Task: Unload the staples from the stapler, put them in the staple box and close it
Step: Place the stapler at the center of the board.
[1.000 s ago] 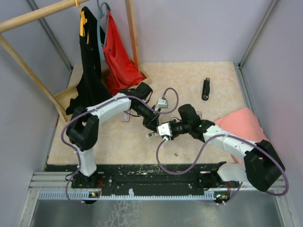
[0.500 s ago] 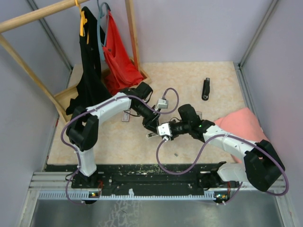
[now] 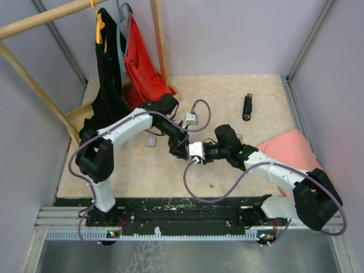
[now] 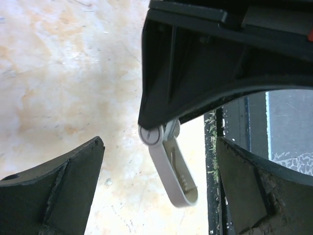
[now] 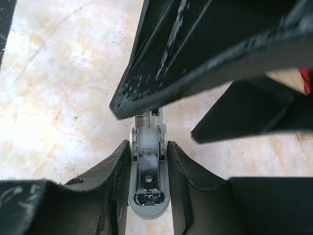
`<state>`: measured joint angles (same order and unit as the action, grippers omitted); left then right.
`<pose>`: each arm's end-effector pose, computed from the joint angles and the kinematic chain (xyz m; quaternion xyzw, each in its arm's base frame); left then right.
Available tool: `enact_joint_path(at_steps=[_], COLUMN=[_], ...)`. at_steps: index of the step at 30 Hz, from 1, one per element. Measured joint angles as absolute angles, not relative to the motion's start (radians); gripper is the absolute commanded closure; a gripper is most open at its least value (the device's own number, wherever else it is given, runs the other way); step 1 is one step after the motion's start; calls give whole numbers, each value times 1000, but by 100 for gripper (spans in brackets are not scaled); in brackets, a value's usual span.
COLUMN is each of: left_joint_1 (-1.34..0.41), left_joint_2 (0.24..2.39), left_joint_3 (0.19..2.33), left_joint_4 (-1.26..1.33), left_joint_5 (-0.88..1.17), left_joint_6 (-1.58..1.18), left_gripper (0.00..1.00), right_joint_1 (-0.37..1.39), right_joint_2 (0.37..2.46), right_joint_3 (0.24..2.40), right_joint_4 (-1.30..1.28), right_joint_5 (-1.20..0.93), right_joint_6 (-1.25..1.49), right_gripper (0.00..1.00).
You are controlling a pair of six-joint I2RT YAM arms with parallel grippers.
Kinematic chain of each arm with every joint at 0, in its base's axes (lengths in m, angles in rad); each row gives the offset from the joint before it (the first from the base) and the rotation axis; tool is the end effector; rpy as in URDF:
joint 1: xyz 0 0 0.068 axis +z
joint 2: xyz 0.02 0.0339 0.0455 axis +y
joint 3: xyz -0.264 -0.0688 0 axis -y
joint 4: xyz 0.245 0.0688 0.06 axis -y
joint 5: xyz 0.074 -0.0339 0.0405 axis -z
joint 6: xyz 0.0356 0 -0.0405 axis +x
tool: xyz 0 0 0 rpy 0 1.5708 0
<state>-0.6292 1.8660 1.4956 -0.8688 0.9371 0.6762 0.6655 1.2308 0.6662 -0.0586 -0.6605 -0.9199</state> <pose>0.2886 -0.2456 0.2434 0.5937 0.6538 -0.4418 0.1577 0.1863 0.1740 0.2224 -0.7034 0.4855 0.2315 0.4647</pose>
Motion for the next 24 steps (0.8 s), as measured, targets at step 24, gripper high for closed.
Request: enact_joint_path(at_steps=[24], left_joint_1=[-188], left_joint_2=[1228], left_joint_3=[1084], left_joint_4=[-439], left_joint_5=[653], left_joint_6=[381], left_gripper=[0], right_joint_1=[552], right_joint_2=[1389], right_joint_3=[688], right_joint_4=[345], right_joint_5=[-35], right_joint_6=[-263], right_gripper=[100])
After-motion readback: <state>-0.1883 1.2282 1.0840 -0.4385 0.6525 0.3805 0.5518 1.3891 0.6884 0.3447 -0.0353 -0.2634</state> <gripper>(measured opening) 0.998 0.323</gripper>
